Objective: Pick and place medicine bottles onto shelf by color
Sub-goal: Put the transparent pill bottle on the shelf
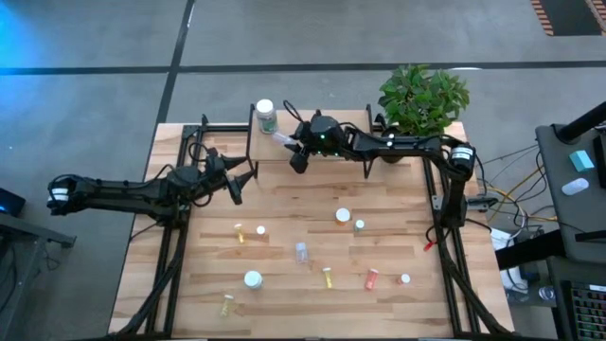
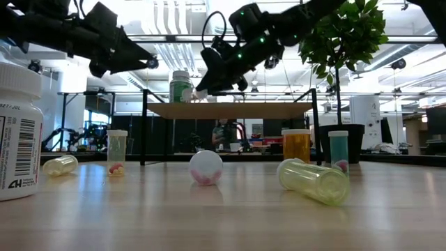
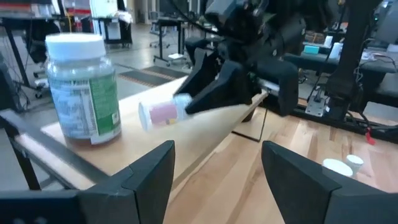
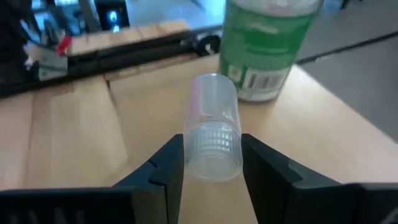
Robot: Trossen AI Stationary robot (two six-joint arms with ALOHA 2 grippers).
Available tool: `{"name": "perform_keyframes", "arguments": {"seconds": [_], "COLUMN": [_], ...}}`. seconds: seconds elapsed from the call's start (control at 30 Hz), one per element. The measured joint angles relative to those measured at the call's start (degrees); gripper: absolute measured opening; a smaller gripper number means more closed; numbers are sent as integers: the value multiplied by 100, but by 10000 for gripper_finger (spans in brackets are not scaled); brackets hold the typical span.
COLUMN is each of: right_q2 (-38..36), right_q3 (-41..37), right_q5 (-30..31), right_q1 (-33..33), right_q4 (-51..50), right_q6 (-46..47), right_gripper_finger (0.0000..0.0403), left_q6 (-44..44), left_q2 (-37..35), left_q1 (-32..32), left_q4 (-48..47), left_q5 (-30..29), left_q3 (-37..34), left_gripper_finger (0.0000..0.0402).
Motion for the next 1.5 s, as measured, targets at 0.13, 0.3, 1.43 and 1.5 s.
{"name": "perform_keyframes", "arguments": {"seconds": [0.13, 0.3, 1.43, 1.5], "right_q2": [2, 1, -11, -11], "right_q3": [302, 473, 470, 468], "right_q5": [-33, -56, -735, -739], "right_q1": [104, 180, 278, 280], "right_q4": [-472, -626, -699, -701], "right_q6": [-73, -198, 22, 22], "right_gripper_finger": [134, 135, 137, 137], "left_q6": [290, 946, 4591, 4587], "left_q2": [221, 665, 3603, 3604], "left_q1": [-24, -26, -2, -2], "left_q4": [-32, -24, -123, -229], "left_q5": [2, -9, -1736, -1784], "left_q3": [102, 414, 2106, 2103], "left_gripper_finger": [224, 224, 224, 224]}}
